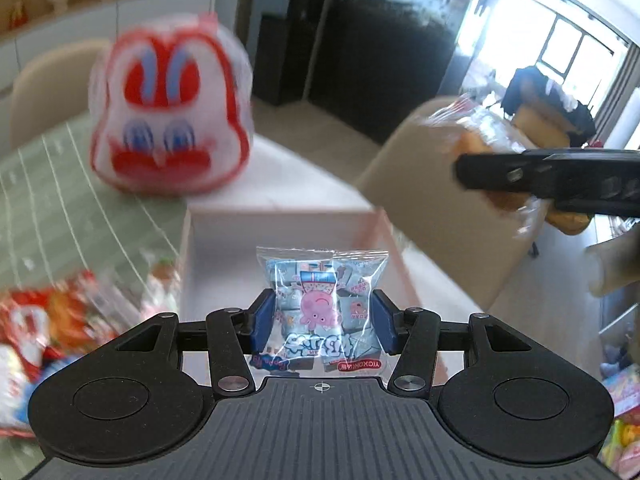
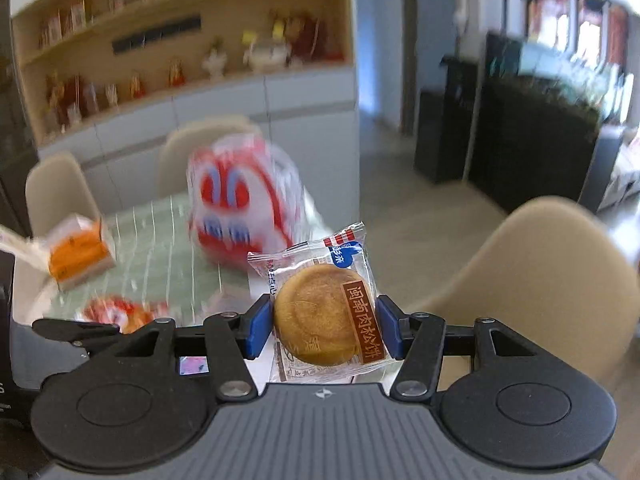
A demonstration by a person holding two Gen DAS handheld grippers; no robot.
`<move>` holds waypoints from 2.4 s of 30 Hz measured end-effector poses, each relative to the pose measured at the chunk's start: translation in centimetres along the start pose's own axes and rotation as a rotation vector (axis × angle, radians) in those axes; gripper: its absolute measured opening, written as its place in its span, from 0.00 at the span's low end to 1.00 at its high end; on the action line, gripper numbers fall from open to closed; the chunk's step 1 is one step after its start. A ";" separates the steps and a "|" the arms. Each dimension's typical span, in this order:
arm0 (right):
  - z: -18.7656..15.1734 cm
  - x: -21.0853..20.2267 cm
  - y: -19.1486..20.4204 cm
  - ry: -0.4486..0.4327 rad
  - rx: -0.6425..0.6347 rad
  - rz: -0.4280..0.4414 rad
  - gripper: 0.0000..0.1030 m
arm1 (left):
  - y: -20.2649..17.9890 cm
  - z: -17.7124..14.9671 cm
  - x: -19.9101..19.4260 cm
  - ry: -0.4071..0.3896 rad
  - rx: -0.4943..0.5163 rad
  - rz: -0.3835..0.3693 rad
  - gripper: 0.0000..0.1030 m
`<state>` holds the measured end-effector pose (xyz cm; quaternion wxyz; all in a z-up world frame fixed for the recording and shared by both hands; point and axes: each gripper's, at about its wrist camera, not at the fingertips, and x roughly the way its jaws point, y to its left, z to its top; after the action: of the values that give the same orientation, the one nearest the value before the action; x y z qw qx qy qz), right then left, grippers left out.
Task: Organize snacks
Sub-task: 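Lift both snacks into the pink box and open both grippers, then move both grippers back over the snack pile toward the blue seaweed bag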
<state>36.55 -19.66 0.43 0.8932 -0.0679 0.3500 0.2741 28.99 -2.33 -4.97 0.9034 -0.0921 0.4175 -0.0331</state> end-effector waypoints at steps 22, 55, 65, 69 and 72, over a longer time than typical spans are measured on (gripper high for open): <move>0.0 7.4 6.4 0.157 -0.030 0.155 0.65 | 8.1 -4.6 -5.1 -0.154 -0.311 0.009 0.56; -7.4 10.5 26.3 0.390 -0.299 0.470 0.53 | 25.0 -15.9 -14.4 -0.154 -0.563 0.126 0.55; -13.4 5.6 21.4 0.381 -0.194 0.437 0.48 | 26.2 -8.8 -6.9 -0.074 -0.296 0.296 0.55; -14.3 3.7 19.9 0.325 -0.182 0.416 0.50 | 25.1 -8.1 -4.5 -0.045 -0.227 0.326 0.57; -14.1 2.7 19.2 0.279 -0.172 0.411 0.52 | 23.3 -8.1 -3.4 -0.021 -0.126 0.348 0.56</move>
<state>19.54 -6.73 -10.51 0.7529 -0.1083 0.4515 0.4664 20.21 19.91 -12.08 0.8922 -0.0754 0.4189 0.1509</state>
